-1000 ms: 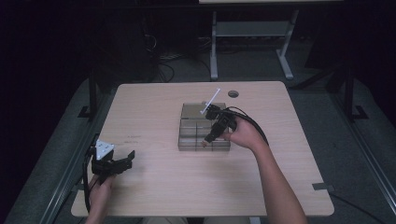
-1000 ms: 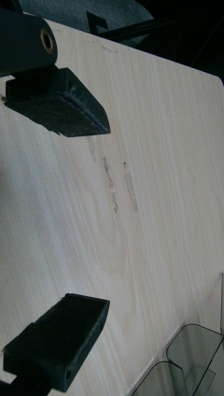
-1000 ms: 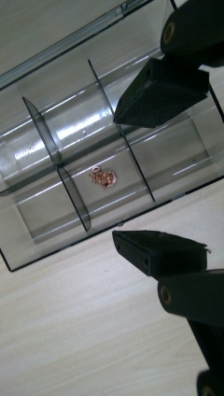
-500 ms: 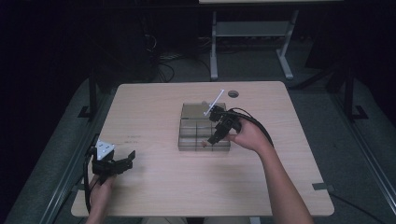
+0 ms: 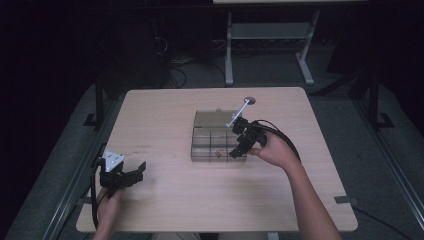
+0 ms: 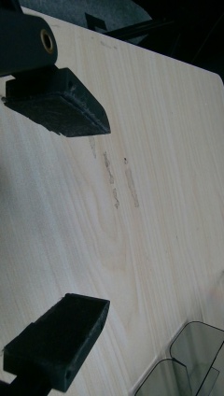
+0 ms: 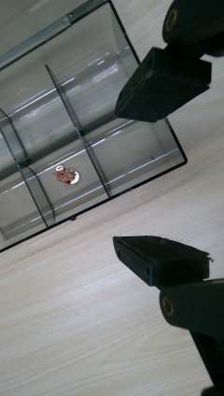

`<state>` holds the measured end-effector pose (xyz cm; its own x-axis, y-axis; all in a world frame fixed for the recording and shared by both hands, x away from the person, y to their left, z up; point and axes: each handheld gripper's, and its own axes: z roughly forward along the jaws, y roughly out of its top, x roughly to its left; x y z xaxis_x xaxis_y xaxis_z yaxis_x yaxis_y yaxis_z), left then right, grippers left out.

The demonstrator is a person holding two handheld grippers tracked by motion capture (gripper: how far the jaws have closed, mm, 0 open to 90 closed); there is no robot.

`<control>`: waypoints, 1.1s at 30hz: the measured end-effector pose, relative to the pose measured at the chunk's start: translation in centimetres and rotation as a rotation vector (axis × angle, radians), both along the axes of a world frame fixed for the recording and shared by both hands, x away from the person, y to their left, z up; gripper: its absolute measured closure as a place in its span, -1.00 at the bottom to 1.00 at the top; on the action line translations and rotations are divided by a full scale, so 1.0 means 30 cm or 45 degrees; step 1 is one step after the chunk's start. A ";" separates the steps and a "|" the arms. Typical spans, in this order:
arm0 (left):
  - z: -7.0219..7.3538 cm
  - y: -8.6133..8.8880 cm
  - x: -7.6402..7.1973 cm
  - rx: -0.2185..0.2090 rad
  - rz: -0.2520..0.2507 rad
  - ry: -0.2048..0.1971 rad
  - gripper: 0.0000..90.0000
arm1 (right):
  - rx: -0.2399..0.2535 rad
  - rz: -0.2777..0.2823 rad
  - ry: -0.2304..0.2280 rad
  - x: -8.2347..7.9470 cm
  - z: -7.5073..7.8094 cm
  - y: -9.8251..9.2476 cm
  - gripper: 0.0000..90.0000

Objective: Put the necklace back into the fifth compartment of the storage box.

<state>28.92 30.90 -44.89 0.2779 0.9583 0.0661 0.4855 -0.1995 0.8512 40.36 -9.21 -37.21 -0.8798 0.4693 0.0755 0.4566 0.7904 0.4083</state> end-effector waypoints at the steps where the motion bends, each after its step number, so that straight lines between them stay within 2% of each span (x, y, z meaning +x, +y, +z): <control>1: 0.000 0.000 0.000 0.001 0.000 0.000 -0.71 | 0.001 0.000 0.001 -0.003 -0.003 -0.006 -0.30; 21: 0.000 -0.011 -0.007 0.013 -0.004 0.000 -0.71 | 0.011 -0.012 -0.021 -0.092 -0.027 -0.093 -0.29; 33: -0.001 -0.017 -0.012 0.015 -0.004 -0.004 -0.71 | 0.023 -0.017 -0.016 -0.147 -0.067 -0.137 -0.30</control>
<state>28.57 30.39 -44.90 0.2810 0.9566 0.0778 0.4825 -0.2109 0.8501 35.96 -13.33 -39.21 -0.8744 0.4797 0.0730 0.4619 0.7769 0.4279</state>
